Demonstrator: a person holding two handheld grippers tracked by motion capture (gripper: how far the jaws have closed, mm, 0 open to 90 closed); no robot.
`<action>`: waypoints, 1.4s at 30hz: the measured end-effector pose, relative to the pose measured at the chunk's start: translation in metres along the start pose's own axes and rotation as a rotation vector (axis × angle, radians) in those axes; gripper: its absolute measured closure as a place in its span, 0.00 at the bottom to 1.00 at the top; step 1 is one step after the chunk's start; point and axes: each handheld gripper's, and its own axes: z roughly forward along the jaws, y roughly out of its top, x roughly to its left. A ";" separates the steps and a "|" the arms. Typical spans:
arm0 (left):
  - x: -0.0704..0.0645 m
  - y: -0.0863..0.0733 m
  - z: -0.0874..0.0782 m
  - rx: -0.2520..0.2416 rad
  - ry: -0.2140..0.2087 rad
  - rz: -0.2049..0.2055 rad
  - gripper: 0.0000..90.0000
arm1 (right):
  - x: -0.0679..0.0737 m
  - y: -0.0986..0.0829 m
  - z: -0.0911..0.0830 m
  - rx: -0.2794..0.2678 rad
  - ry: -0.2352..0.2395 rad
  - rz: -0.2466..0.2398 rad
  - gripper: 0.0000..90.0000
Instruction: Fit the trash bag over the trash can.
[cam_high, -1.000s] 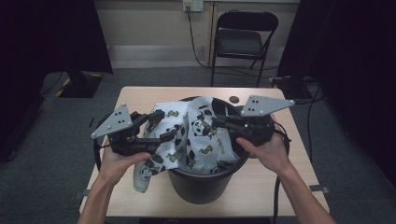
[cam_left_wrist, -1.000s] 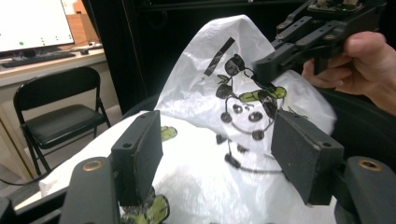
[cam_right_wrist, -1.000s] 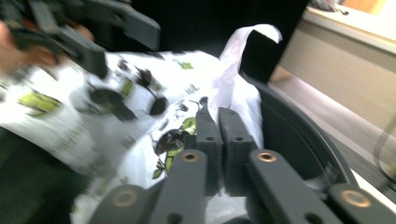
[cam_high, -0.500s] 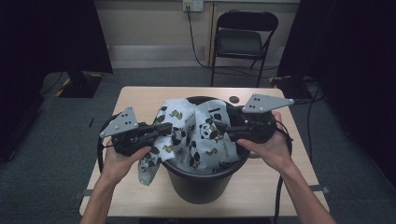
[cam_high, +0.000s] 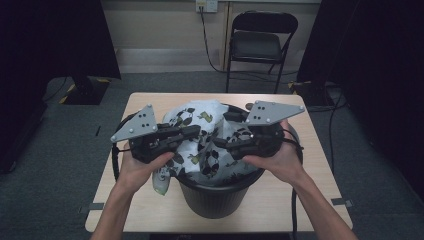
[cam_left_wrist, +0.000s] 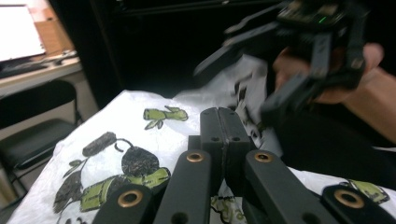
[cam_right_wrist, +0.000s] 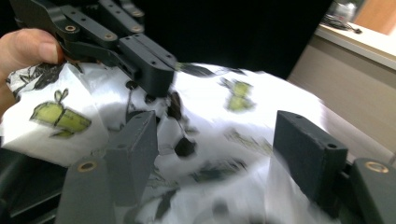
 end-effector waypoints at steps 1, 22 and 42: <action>-0.001 0.002 0.002 -0.004 -0.009 0.001 1.00 | 0.001 0.002 0.002 0.012 0.004 -0.010 0.35; -0.001 -0.017 -0.017 0.007 0.030 -0.014 0.49 | -0.010 0.006 -0.001 -0.023 0.072 0.033 0.99; 0.006 0.004 -0.013 -0.106 0.007 -0.047 0.99 | 0.007 0.022 0.017 0.076 0.092 -0.067 0.69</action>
